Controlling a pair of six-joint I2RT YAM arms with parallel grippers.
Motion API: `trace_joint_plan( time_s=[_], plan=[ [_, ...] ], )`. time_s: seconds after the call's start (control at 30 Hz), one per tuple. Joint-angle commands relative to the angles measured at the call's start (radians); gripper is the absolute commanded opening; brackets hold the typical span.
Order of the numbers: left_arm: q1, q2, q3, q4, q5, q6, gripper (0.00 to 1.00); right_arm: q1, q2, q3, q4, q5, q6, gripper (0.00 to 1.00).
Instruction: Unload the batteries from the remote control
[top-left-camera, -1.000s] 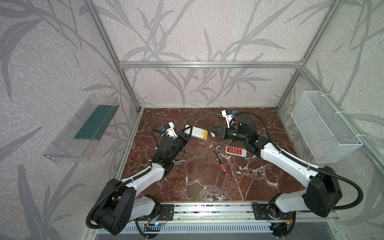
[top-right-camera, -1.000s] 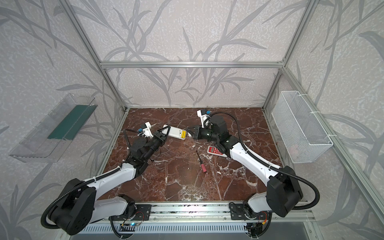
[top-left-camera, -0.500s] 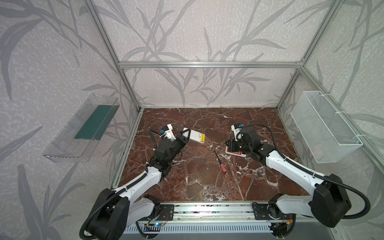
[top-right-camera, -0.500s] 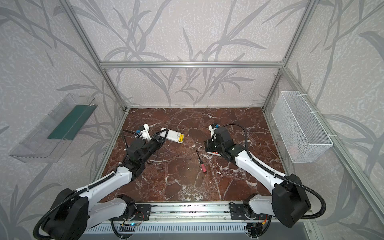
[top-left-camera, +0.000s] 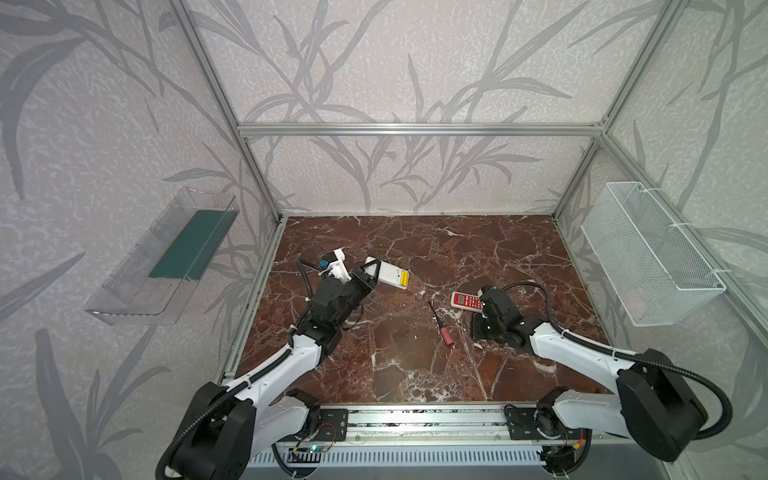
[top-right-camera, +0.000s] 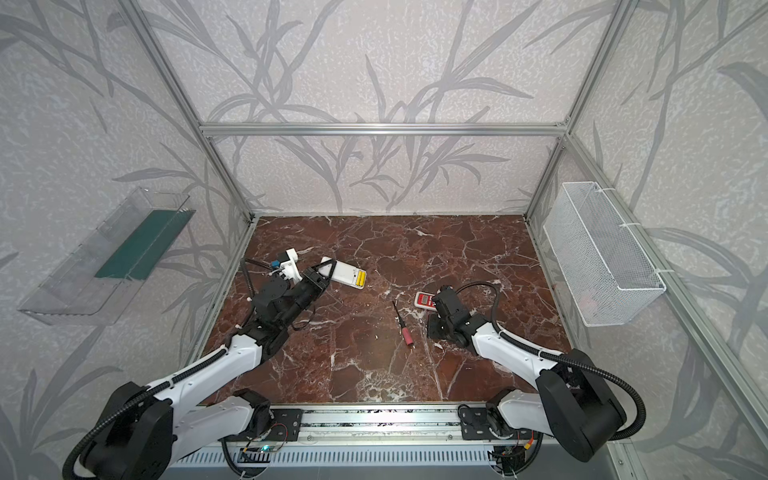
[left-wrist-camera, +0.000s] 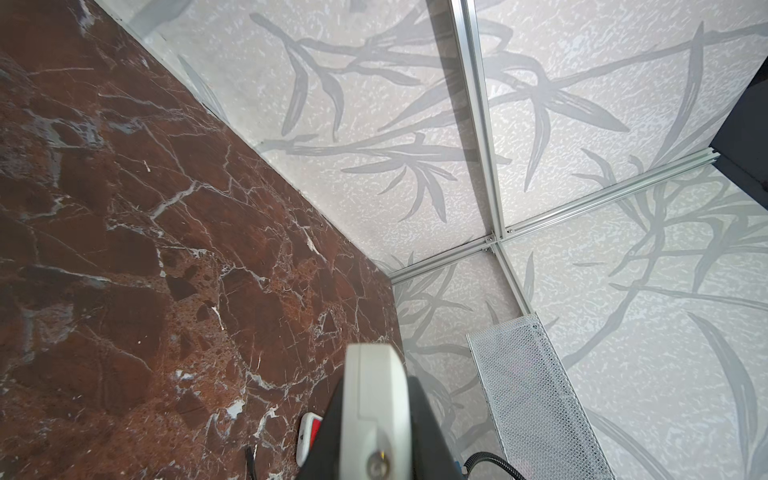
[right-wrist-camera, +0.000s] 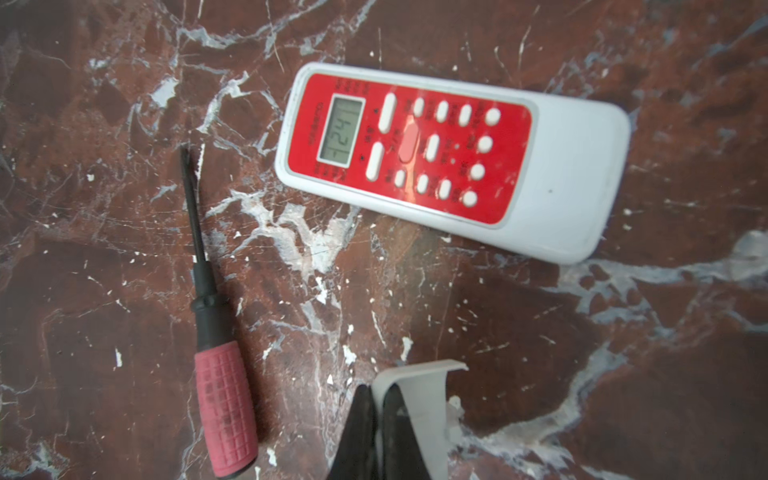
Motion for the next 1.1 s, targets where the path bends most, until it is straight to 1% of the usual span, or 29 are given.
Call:
trace_joint_plan(
  time_s=[0.0, 0.03, 0.17, 0.23, 0.33, 0.47, 0.63, 0.77, 0.83, 0.93, 1.07],
  plan=[
    [0.006, 0.005, -0.015, 0.05, -0.007, -0.007, 0.0, 0.009, 0.022, -0.026, 0.036, 0.057, 0.056, 0.0],
    [0.006, 0.009, -0.014, 0.054, -0.004, -0.009, 0.0, 0.012, 0.028, -0.034, 0.054, 0.056, 0.078, 0.0],
    [0.006, 0.016, -0.013, 0.059, 0.0, -0.012, 0.0, 0.017, 0.057, -0.043, 0.092, 0.048, 0.091, 0.0],
    [0.006, 0.015, -0.013, 0.059, 0.0, -0.012, 0.0, 0.017, 0.068, -0.044, 0.102, 0.045, 0.092, 0.02],
    [0.006, 0.014, -0.016, 0.059, 0.0, -0.012, 0.0, 0.017, 0.074, -0.046, 0.113, 0.044, 0.09, 0.09],
    [0.006, 0.007, -0.022, 0.054, -0.005, -0.011, 0.0, 0.018, 0.057, -0.043, 0.108, 0.049, 0.082, 0.22],
    [0.006, 0.001, -0.024, 0.049, -0.002, -0.005, 0.0, 0.017, 0.026, -0.02, 0.072, 0.053, 0.056, 0.33],
    [0.006, -0.01, -0.022, 0.019, 0.013, 0.016, 0.0, 0.019, -0.036, 0.012, 0.028, 0.048, -0.038, 0.44],
    [0.005, -0.015, -0.021, 0.006, 0.032, 0.032, 0.0, 0.019, -0.07, 0.033, 0.009, 0.026, -0.089, 0.47],
    [0.006, -0.024, -0.019, -0.022, 0.07, 0.054, 0.0, 0.021, -0.106, 0.067, 0.006, -0.051, -0.194, 0.51],
    [0.006, -0.034, -0.017, -0.054, 0.127, 0.084, 0.0, 0.037, -0.111, 0.132, 0.019, -0.194, -0.346, 0.56]
  ],
)
